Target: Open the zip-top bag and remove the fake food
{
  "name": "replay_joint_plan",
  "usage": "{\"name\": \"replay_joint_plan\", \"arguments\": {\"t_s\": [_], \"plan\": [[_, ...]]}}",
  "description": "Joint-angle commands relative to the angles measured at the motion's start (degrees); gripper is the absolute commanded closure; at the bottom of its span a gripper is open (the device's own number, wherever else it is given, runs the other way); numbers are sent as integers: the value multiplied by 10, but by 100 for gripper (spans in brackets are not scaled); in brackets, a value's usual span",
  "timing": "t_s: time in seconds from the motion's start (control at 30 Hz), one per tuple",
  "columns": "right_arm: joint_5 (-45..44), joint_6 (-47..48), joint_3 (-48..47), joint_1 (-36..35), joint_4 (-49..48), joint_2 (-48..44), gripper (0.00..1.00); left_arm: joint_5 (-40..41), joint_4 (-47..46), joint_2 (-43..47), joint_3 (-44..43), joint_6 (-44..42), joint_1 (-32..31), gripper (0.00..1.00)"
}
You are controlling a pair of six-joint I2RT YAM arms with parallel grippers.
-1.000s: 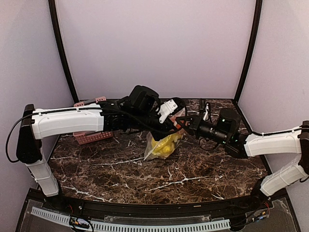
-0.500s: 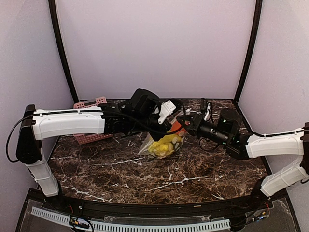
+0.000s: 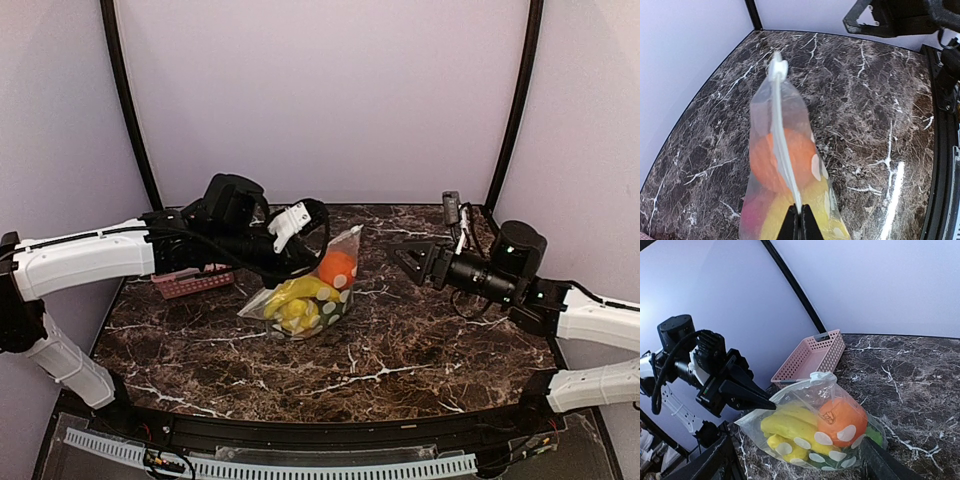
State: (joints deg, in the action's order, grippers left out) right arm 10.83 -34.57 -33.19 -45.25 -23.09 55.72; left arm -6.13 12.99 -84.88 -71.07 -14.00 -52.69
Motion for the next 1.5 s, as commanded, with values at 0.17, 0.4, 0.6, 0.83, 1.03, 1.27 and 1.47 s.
{"name": "replay_joint_plan", "arguments": {"t_s": [0.17,0.4,0.6,0.83,1.03,1.27,1.47], "plan": [[84,248,-6,2,123,-46,24,-165,79,46,-11,-153,-4,99],[175,295,5,1,101,-46,30,-254,112,30,-22,-180,-4,99],[247,312,-7,-8,108,-19,36,-271,94,35,-17,-180,-3,99],[260,319,-2,-22,96,-12,36,-261,83,30,-11,-182,-3,99],[270,329,15,-31,78,-27,31,-258,79,28,-6,-188,-4,99],[264,333,13,-38,82,-21,32,-259,76,26,-6,-188,-3,99],[230,331,4,-49,80,3,54,-261,70,27,-5,-183,-3,99]]}}
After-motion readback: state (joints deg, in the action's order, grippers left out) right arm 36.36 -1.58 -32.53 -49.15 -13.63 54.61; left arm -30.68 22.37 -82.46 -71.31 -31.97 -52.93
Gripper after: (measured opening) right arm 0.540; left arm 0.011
